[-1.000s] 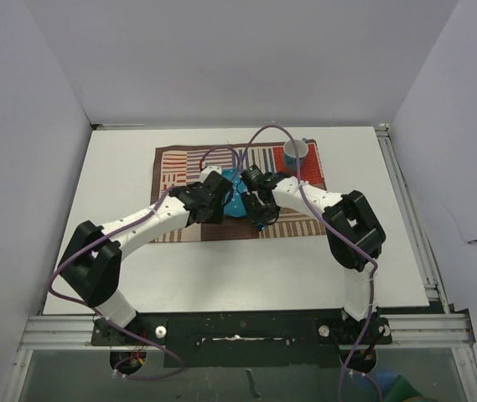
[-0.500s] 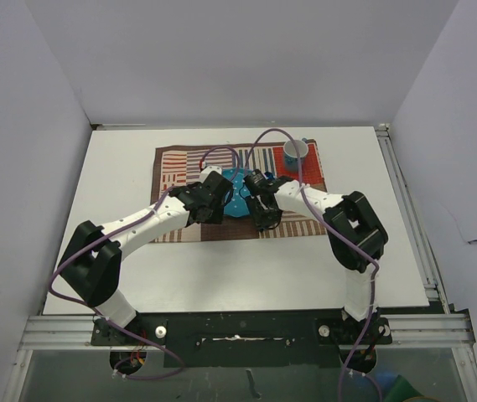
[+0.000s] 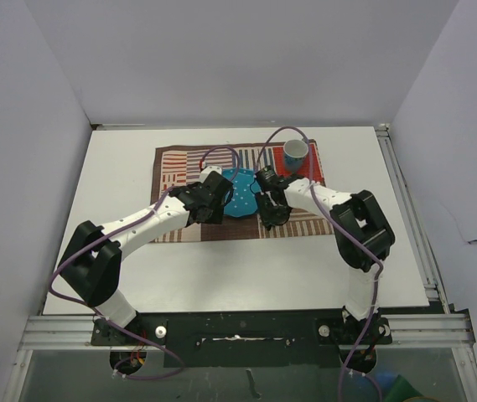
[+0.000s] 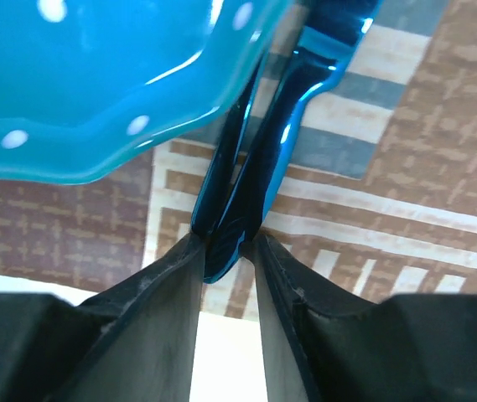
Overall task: Set the dinner table for one person
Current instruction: Adjust the fork on the napkin.
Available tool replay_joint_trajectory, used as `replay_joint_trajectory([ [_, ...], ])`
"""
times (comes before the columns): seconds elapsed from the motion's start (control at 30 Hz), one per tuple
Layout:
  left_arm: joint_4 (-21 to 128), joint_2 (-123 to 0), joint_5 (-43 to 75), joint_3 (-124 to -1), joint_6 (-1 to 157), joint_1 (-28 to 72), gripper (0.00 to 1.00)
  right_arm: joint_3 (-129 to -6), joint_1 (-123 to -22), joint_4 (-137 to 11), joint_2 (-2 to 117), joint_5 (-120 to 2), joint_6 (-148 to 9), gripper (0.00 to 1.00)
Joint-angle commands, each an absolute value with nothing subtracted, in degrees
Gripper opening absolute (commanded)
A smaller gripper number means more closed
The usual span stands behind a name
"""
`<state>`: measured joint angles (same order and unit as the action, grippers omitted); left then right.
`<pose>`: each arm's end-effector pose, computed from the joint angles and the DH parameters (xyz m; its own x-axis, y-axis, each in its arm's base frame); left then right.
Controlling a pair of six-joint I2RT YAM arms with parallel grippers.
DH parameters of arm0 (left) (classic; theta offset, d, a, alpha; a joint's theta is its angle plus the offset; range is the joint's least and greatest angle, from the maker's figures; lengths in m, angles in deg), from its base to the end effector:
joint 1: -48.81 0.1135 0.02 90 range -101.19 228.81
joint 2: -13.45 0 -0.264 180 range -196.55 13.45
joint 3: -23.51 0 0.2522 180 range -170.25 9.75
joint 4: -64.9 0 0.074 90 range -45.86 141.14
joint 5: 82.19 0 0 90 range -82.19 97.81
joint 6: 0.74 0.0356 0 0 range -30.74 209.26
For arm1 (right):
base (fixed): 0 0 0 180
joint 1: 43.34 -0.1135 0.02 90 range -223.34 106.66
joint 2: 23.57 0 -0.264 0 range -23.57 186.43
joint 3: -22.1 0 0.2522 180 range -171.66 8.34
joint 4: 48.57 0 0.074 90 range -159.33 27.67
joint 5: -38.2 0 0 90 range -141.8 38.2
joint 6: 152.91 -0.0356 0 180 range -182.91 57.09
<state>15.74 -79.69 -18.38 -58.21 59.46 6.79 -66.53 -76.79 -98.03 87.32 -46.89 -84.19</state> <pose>0.2584 -0.2117 0.2349 -0.7800 0.1025 -0.6173 0.0599 0.9942 0.0895 0.3203 0.2080 0.1607 -0.9294 -0.1806 -0.3218 -0.2033 0.9784 0.0381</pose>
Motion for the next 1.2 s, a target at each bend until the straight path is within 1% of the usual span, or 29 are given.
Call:
replay_joint_trajectory([
  [0.0,16.12,-78.15,-19.23,-59.24,59.02,6.97,0.53,-64.88,-72.84,-100.32,86.38,-42.52,-81.84,0.29],
  [0.1,15.99,-77.96,-19.45,-59.25,59.10,6.97,0.53,-64.66,-71.71,-100.05,86.19,-42.89,-81.46,0.20],
  [0.13,15.94,-77.88,-19.49,-59.29,59.11,6.97,0.53,-64.55,-71.34,-99.91,86.12,-43.04,-81.33,0.19],
  [0.37,15.90,-77.55,-19.46,-59.33,59.11,7.06,0.53,-64.02,-69.59,-99.54,85.96,-43.51,-80.47,0.17],
  [0.77,16.50,-78.04,-19.04,-59.42,58.95,6.91,0.52,-63.33,-69.40,-98.78,84.58,-43.72,-80.18,0.16],
  [0.8,16.59,-78.04,-19.00,-59.34,58.94,6.89,0.53,-63.23,-69.36,-98.65,84.40,-43.67,-80.10,0.18],
  [0.9,16.64,-77.81,-19.01,-59.33,58.91,6.88,0.52,-63.10,-69.40,-98.11,83.53,-43.58,-80.00,0.29],
  [1.0,16.73,-77.16,-19.06,-59.42,59.00,6.80,0.53,-63.49,-69.42,-98.16,82.34,-43.47,-79.79,0.37],
  [1.1,16.84,-76.76,-19.31,-59.71,59.27,6.80,0.53,-64.26,-69.35,-98.45,80.93,-43.27,-79.66,0.42],
  [1.17,16.72,-76.80,-19.34,-59.90,59.29,6.80,0.53,-64.70,-69.35,-98.68,80.11,-43.27,-79.61,0.44],
])
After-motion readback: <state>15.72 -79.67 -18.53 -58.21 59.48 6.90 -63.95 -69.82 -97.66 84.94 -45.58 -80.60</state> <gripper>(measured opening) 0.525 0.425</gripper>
